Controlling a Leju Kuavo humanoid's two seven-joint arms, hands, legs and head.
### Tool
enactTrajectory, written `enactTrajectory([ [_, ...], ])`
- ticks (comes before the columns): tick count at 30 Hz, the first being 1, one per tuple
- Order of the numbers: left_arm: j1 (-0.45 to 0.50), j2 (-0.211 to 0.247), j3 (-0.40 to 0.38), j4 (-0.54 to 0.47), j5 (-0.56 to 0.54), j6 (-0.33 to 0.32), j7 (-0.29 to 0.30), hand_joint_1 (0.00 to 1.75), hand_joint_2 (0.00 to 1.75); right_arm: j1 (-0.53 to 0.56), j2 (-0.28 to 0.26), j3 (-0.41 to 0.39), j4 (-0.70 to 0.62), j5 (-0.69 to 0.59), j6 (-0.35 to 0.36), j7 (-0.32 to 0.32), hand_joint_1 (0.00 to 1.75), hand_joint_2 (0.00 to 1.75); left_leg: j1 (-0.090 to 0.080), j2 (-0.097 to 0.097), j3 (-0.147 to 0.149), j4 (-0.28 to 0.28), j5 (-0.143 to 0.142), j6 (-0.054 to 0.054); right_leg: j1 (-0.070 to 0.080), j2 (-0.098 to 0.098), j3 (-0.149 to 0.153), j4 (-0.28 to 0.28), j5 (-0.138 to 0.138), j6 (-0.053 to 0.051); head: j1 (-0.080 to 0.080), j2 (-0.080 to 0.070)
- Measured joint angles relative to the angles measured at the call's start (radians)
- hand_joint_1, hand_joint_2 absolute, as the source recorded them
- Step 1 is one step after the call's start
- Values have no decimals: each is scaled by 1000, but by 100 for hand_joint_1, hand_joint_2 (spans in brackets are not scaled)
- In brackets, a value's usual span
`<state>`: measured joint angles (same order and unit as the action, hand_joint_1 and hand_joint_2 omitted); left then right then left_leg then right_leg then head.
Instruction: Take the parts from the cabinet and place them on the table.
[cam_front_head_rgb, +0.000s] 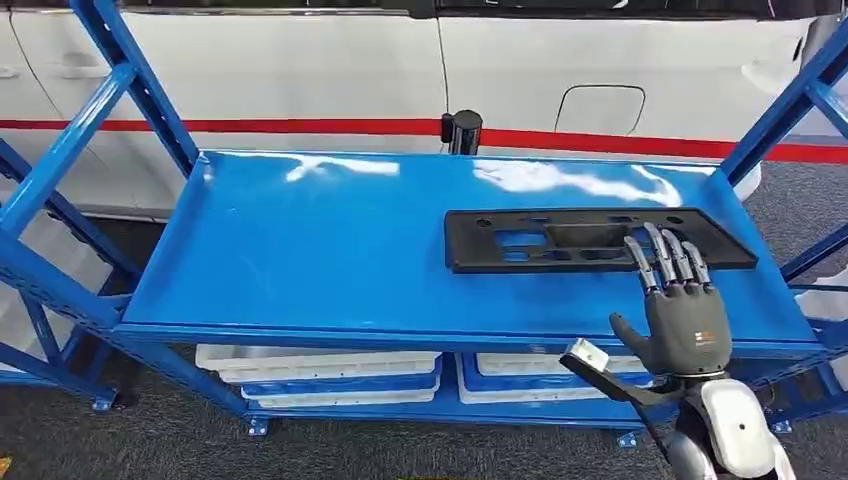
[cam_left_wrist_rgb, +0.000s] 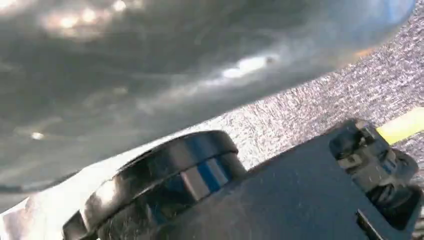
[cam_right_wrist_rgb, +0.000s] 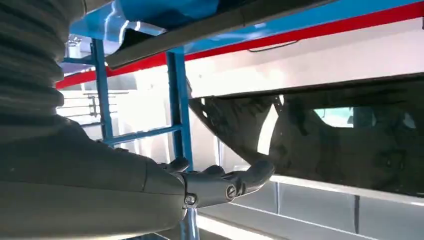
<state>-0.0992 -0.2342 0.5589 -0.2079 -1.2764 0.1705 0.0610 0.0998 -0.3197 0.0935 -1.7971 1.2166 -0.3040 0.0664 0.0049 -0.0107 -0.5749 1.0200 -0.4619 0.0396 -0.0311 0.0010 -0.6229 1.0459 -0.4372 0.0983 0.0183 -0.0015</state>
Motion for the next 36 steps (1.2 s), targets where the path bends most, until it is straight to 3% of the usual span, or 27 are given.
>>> enactTrajectory([
  [1, 0, 0, 0, 0, 0, 0, 2, 0, 0, -8, 4, 11, 7, 17, 8, 0, 0, 175, -4, 0, 4, 0, -4, -7, 0, -6, 11, -26, 5, -12, 0, 0],
  [2, -2, 0, 0, 0, 0, 0, 3, 0, 0, -13, 7, 23, 12, 31, 9, 2, 0, 175, -10, 1, 2, 3, -10, -14, 6, 0, 22, -39, 9, -27, 0, 0],
  [5, -4, 0, 0, 0, 0, 0, 3, 0, 0, -29, 23, 60, 40, 56, 10, 16, 0, 175, -7, 2, 10, -4, -12, -27, 9, 3, 25, -38, 6, -52, -2, 0],
  [8, -5, 0, 0, -1, 0, 0, 4, 0, 0, -31, 27, 68, 43, 60, 9, 18, 0, 175, -3, 1, 12, 1, -19, -33, -3, 3, 32, -41, 6, -59, -2, 0],
  [9, -6, -2, 0, 0, -3, 0, 5, 0, 0, -50, 38, 85, 62, 64, 9, 19, 0, 175, -1, 6, -39, 119, -77, -41, 0, 2, 44, -41, -2, -76, -11, 0],
  [11, -5, -2, 0, 0, -10, 0, 8, 0, 0, -65, 50, 105, 86, 66, 10, 21, 0, 175, -1, 6, -128, 279, -137, -46, 4, 1, 49, -41, -7, -83, -11, 0],
  [12, -4, -2, 0, 0, -11, 0, 10, 0, 0, -69, 54, 113, 96, 68, 10, 21, 0, 175, -1, 6, -152, 313, -141, -46, 5, 1, 50, -41, -8, -84, -11, 0],
  [13, -4, -2, -1, 0, -13, 0, 13, 0, 0, -76, 60, 124, 109, 70, 12, 21, 0, 175, -1, 6, -164, 310, -119, -45, 6, 2, 53, -40, -10, -86, -11, 0],
  [14, -4, -2, -1, 0, -15, -1, 14, 0, 0, -83, 66, 132, 119, 72, 17, 21, 0, 175, 0, 6, -148, 261, -80, -42, 6, 4, 56, -40, -11, -88, -11, 0],
  [16, -5, -2, -2, 0, -18, -2, 15, 0, 0, -98, 75, 153, 140, 82, 21, 23, 0, 175, 0, 6, -72, 94, 14, -36, 5, 8, 67, -40, -18, -83, -12, 0],
  [17, -6, -2, -3, 0, -20, -2, 16, 0, 0, -105, 79, 159, 147, 82, 21, 25, 0, 175, 0, 6, -39, 22, 36, -31, 6, 9, 71, -40, -22, -78, -11, 0],
  [18, -7, -2, -3, 0, -20, -2, 16, 0, 0, -111, 82, 166, 153, 85, 23, 27, 0, 175, -4, 6, -32, 10, 24, -31, 19, 9, 67, -37, -27, -71, -11, 0],
  [21, -8, -3, -6, 0, -27, -3, 18, 0, 0, -128, 87, 179, 171, 89, 29, 31, 0, 175, -13, 2, -38, 10, 23, -17, 10, 9, 69, -47, -27, -57, -12, 0],
  [22, -9, -3, -8, 0, -31, -3, 18, 0, 0, -138, 88, 187, 178, 93, 34, 35, 0, 175, -7, 2, -30, 0, 28, -10, 18, 8, 68, -44, -31, -50, -12, 0],
  [23, -9, -4, -10, 0, -32, -3, 18, 0, 0, -147, 90, 193, 188, 99, 38, 42, 0, 175, -4, 3, -27, -3, 29, -6, 12, 6, 59, -25, -37, -49, -11, 0],
  [24, -11, -5, -12, 0, -34, -4, 19, 0, 0, -163, 92, 201, 203, 101, 43, 50, 0, 175, -3, 4, -25, -3, 27, 4, 14, 5, 30, 30, -63, -53, -9, 0],
  [26, -13, -9, -19, 0, -40, -9, 23, 0, 0, -189, 96, 216, 242, 102, 50, 68, 0, 175, -3, 5, -25, -3, 26, 8, 13, 5, -56, 185, -114, -58, -8, 0],
  [27, -13, -9, -21, 0, -43, -11, 23, 0, 0, -199, 98, 222, 264, 101, 51, 74, 0, 175, -3, 5, -25, -3, 24, 10, 13, 5, -100, 256, -132, -55, -7, 0],
  [28, -12, -9, -21, 0, -44, -11, 24, 0, 0, -203, 100, 225, 275, 100, 52, 76, 0, 175, -3, 4, -24, -3, 23, 10, 12, 5, -118, 276, -129, -50, -7, 0],
  [29, -12, -9, -22, 0, -44, -12, 25, 0, 0, -212, 102, 229, 285, 100, 52, 76, 0, 175, -3, 2, -21, -3, 21, 9, 11, 5, -113, 245, -105, -38, -7, 0],
  [30, -12, -10, -23, 0, -45, -13, 26, 0, 0, -221, 103, 233, 293, 99, 52, 77, 0, 175, -2, 1, -17, -2, 18, 8, 9, 5, -83, 173, -67, -26, -6, 0],
  [32, -13, -11, -25, 0, -45, -13, 26, 0, 0, -235, 106, 238, 305, 100, 52, 79, 0, 175, -1, -2, -7, -2, 11, -1, 5, -3, 8, -22, 10, -11, -6, 0],
  [34, -13, -11, -26, 0, -45, -13, 26, 0, 0, -245, 109, 243, 314, 99, 52, 79, 0, 175, -10, -4, -6, 1, 2, -14, 12, 0, 22, -44, 13, -37, -6, 0],
  [36, -13, -11, -26, 0, -45, -13, 26, 0, 0, -252, 111, 246, 322, 99, 52, 83, 0, 175, -7, -3, -2, -6, 1, -23, 19, 1, 22, -42, 10, -54, -7, 0],
])
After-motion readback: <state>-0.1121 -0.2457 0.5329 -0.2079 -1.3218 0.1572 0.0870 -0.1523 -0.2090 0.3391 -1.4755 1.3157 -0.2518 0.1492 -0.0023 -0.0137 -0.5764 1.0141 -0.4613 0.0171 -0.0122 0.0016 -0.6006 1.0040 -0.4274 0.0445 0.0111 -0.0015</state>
